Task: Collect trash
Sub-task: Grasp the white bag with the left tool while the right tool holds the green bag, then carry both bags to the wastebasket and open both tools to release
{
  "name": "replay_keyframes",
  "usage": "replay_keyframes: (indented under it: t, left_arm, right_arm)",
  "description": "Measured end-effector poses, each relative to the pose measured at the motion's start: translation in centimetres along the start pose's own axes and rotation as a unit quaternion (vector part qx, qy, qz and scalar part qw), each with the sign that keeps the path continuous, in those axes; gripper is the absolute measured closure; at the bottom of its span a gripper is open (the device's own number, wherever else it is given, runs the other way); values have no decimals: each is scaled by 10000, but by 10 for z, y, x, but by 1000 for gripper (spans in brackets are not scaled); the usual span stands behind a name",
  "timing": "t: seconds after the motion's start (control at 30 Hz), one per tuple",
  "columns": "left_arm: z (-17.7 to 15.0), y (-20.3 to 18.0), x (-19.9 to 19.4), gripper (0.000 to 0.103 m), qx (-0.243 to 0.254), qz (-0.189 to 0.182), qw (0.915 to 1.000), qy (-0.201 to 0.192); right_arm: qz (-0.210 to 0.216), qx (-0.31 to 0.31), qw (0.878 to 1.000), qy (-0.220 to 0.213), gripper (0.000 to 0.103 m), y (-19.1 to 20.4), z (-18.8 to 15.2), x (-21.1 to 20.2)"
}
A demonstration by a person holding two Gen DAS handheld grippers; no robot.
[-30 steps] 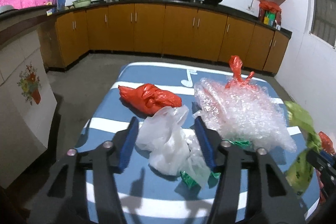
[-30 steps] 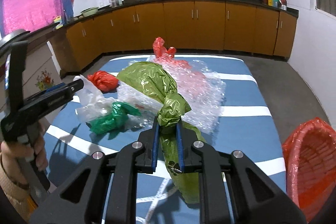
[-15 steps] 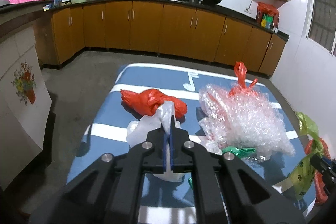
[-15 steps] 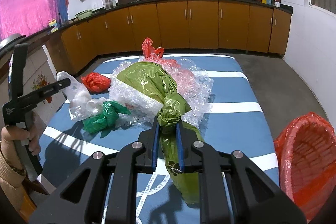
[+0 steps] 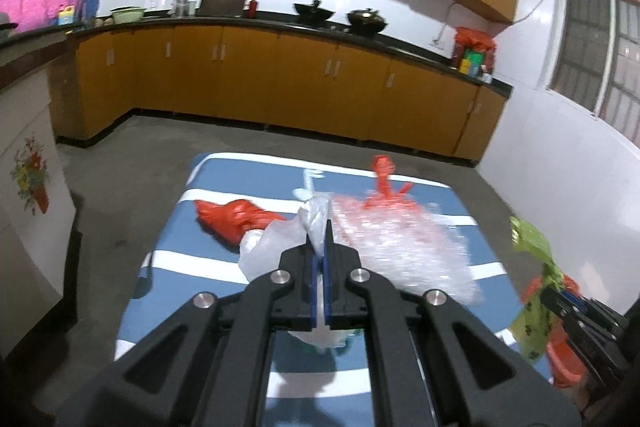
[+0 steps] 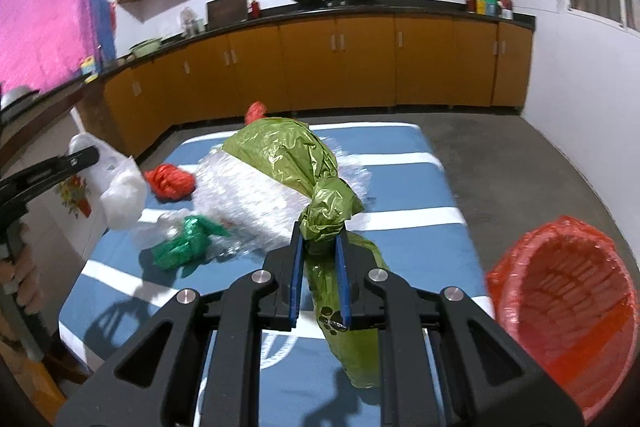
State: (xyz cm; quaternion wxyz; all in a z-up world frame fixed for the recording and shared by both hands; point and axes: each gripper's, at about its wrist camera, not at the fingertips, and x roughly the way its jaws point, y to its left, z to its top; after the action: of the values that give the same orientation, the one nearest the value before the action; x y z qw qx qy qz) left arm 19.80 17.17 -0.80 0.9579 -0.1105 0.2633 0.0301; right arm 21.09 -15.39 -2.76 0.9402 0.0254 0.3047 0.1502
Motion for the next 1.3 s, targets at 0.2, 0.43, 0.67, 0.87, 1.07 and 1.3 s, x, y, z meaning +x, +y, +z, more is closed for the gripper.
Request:
replay_keyframes:
  t: [0.2,0.43,0.67,0.87,1.07,1.3]
  left_arm:
    - [1,-44,-12,99,239,-508,9984,-33]
    - [-7,-97,-10,99,511,-1065,9930,86]
    - [-19,-149,0,99,765,-1528,9850,226]
    - [-30,-193,9,99,962,-1912,9762,363]
    - [-43,-235,20,99,1098,-2288,9656,559]
    - [-56,-280,31,99,1147,-2745,9518,744]
  right_arm:
    - [-371,303,9988,-135,88,-36,7,-17]
    - [-751,653,9948,-208,88,-78,6,-36]
    - [-1013,957,9900,-217,88,-114,-2,-52]
    - [-1201,1207,9852,-211,88,-143,-11,-63]
    - [-1368,1482,9793,-180,88,-173,-22,-75]
    - [-1546,1757,9719,-231,88,-205,-30,-90]
